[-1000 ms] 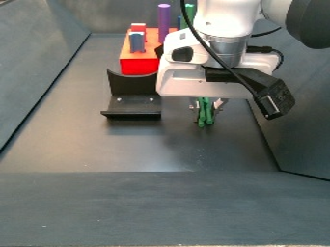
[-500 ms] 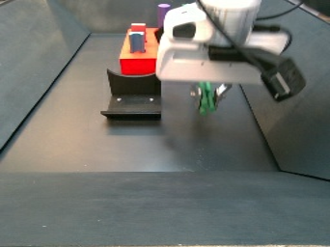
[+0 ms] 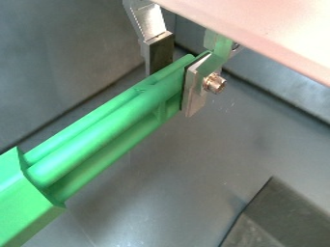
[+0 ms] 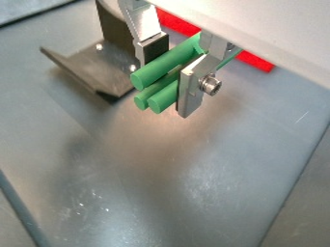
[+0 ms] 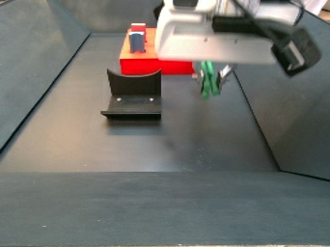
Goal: Pick up the 3 prong object. Move up. Rotate the 3 prong object. Place the 3 prong object on the fixture. Regrasp the 3 prong object. Move to above the board. Insert the 3 prong object.
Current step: Place the 3 prong object on the fixture.
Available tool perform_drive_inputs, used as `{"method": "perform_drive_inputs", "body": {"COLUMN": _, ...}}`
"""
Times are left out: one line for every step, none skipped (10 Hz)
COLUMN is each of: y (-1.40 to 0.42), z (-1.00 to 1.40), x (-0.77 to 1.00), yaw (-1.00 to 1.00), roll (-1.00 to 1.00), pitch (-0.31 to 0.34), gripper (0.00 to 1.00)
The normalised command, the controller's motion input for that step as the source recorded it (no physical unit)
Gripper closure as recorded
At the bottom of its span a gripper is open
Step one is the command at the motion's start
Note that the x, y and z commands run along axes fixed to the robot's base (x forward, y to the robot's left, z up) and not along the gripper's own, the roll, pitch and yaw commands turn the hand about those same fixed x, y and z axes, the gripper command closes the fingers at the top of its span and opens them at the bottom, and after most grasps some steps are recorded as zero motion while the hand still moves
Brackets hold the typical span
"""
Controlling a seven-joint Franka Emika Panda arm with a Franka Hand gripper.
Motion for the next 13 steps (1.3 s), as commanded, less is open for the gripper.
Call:
{"method": "perform_drive_inputs", "body": {"y": -0.01, "z": 1.00, "x": -0.02, "yaw": 0.01, "roll": -0.02, "pitch": 0.019, "gripper": 1.00}}
{"method": "perform_drive_inputs", "body": {"y": -0.01, "z": 1.00, "x": -0.02, "yaw": 0.01, "roll": -0.02, "pitch": 0.022, "gripper": 1.00}}
{"method": "perform_drive_inputs", "body": {"y": -0.01, "z": 1.00, "x": -0.02, "yaw": 0.01, "roll": -0.03, "pitch": 0.026, "gripper": 1.00}}
{"method": "perform_drive_inputs", "body": {"y": -0.01, "z": 0.94, "x": -0.02, "yaw": 0.01, "roll": -0.03, "pitch": 0.026, "gripper": 1.00}}
{"method": "perform_drive_inputs", "body": {"y": -0.01, "z": 0.77, "x": -0.02, "yaw": 0.01, "roll": -0.04, "pitch": 0.032, "gripper": 1.00}}
{"method": "perform_drive_inputs", "body": {"y": -0.01, "z": 0.60, "x": -0.01, "yaw": 0.01, "roll": -0.04, "pitch": 0.040, "gripper": 1.00}}
{"method": "perform_drive_inputs", "body": {"y": -0.01, "z": 0.36, "x": 0.00, "yaw": 0.01, "roll": -0.05, "pitch": 0.053, "gripper": 1.00}}
{"method": "perform_drive_inputs", "body": {"y": 0.00, "z": 0.19, "x": 0.01, "yaw": 0.01, "roll": -0.06, "pitch": 0.064, "gripper": 1.00}}
{"method": "perform_drive_inputs", "body": {"y": -0.18, "z": 0.15, "x": 1.00, "yaw": 0.04, "roll": -0.17, "pitch": -0.130, "gripper": 1.00}}
{"method": "perform_drive_inputs", "body": {"y": -0.18, "z": 0.14, "x": 1.00, "yaw": 0.04, "roll": -0.17, "pitch": -0.119, "gripper": 1.00}}
{"method": "perform_drive_inputs", "body": {"y": -0.15, "z": 0.12, "x": 1.00, "yaw": 0.04, "roll": -0.15, "pitch": -0.064, "gripper": 1.00}}
{"method": "perform_drive_inputs", "body": {"y": -0.14, "z": 0.11, "x": 1.00, "yaw": 0.03, "roll": -0.13, "pitch": -0.026, "gripper": 1.00}}
{"method": "perform_drive_inputs", "body": {"y": -0.12, "z": 0.09, "x": 1.00, "yaw": 0.02, "roll": -0.10, "pitch": 0.018, "gripper": 1.00}}
